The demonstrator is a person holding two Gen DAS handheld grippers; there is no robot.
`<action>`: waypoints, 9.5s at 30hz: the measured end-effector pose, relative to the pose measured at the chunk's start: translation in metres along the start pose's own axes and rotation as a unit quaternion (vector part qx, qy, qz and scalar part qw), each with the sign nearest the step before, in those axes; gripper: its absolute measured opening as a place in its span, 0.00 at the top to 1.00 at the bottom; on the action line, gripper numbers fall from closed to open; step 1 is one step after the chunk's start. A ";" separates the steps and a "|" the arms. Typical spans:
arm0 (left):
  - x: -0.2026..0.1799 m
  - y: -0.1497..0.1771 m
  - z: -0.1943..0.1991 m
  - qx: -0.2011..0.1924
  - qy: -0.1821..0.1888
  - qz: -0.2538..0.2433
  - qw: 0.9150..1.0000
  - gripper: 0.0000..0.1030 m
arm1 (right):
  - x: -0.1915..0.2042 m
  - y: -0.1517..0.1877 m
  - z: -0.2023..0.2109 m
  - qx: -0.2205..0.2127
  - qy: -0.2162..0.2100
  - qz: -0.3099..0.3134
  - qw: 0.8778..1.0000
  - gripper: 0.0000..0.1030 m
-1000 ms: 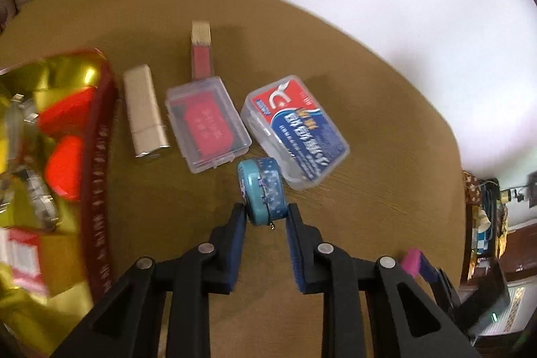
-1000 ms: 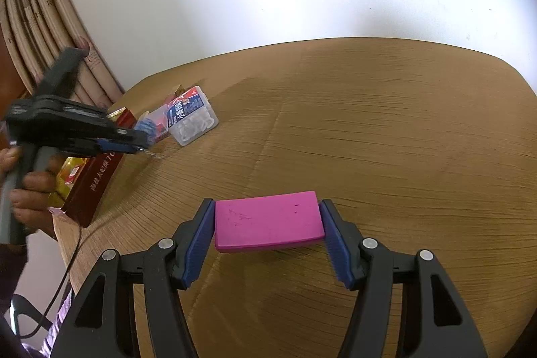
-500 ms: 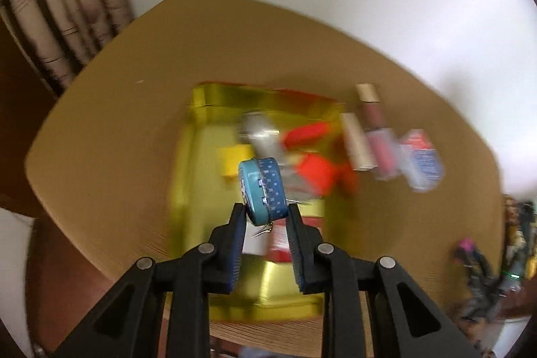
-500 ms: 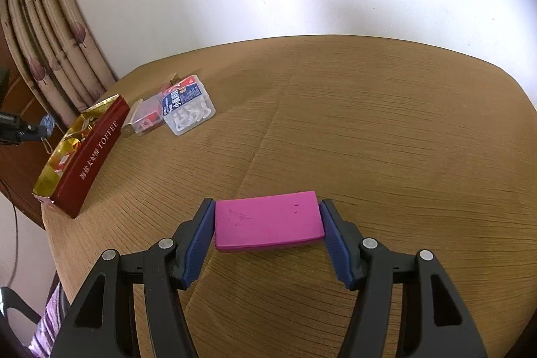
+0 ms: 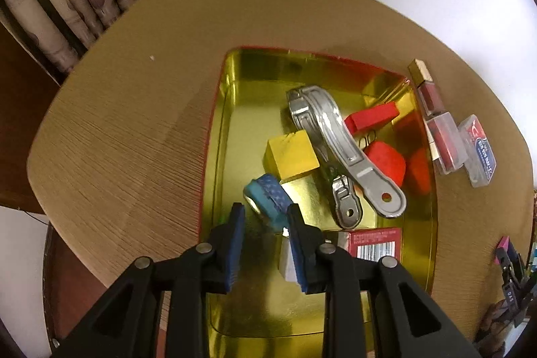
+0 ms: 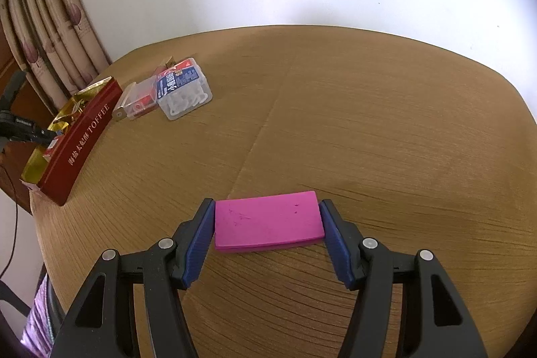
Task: Organize rigid objects
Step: 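Drop the teal tag into the tin with left tool while right tool carries the pink block there, then open the right tool to release the pink block into the tin, then close the right tool on the blue-white floss box and lift it, then grasp the pink lip gloss tube with left tool while right tool holds the floss box, then drop the gloss tube into the tin with left tool while right tool carries the floss box there, then release the floss box into the tin with the right tool and withdraw, then close the right tool on the clear case with red card and lift it, then grasp the gold lipstick tube with left tool while right tool holds the clear case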
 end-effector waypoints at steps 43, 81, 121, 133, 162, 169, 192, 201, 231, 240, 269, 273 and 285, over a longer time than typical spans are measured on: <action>0.028 0.156 0.067 -0.176 -0.072 0.083 0.978 0.61 | 0.372 -0.097 -0.117 0.130 -0.185 0.117 0.967 0.38; -0.117 0.083 0.125 -0.185 0.004 -0.034 0.982 0.61 | 0.144 -0.096 -0.127 0.039 0.030 0.176 0.983 0.40; -0.182 -0.196 -0.057 0.048 0.073 -0.040 0.995 0.61 | -0.049 -0.076 0.002 -0.072 0.010 0.001 0.997 0.44; -0.182 -0.201 -0.104 0.079 0.054 -0.056 0.994 0.61 | -0.054 -0.075 0.008 -0.066 0.006 0.000 0.998 0.44; -0.010 0.046 0.056 -0.047 0.025 0.061 0.997 0.80 | -0.030 -0.080 -0.025 -0.033 0.056 0.024 0.998 0.44; -0.006 0.067 0.018 -0.015 0.025 0.066 0.997 0.80 | -0.021 -0.079 -0.035 -0.017 0.067 0.035 0.997 0.44; -0.028 0.154 0.099 -0.259 -0.066 -0.002 0.964 0.61 | 0.278 -0.092 0.025 0.022 -0.191 0.121 0.974 0.44; 0.010 0.163 0.085 -0.235 0.003 0.048 0.971 0.61 | 0.411 -0.076 -0.064 0.092 -0.151 0.175 0.969 0.44; -0.004 0.167 0.062 -0.193 0.044 0.049 0.979 0.61 | 0.207 -0.077 -0.075 0.029 0.007 0.109 0.994 0.11; -0.009 0.163 0.050 -0.172 0.038 0.032 0.984 0.61 | 0.212 -0.086 -0.118 0.044 0.034 0.143 0.988 0.18; -0.114 0.090 0.109 -0.213 0.149 -0.076 0.963 0.61 | -0.036 -0.055 -0.041 -0.008 0.117 -0.006 0.993 0.50; -0.143 0.029 0.100 -0.184 0.142 -0.062 0.971 0.61 | -0.045 -0.047 -0.034 -0.029 0.110 0.000 0.993 0.50; -0.160 -0.087 0.011 -0.041 0.129 0.009 0.991 0.61 | -0.062 -0.045 -0.025 -0.030 0.048 0.008 0.998 0.49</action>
Point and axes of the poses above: each gripper's, at about its wrist camera, not at the fingertips, and z roughly against the way its jaws point, x to its left, y to its underside, the point moved 2 cm from there along -z, roughly the way its jaws point, and after that the axes turned 15 degrees about -z, right-handed, at the moved point
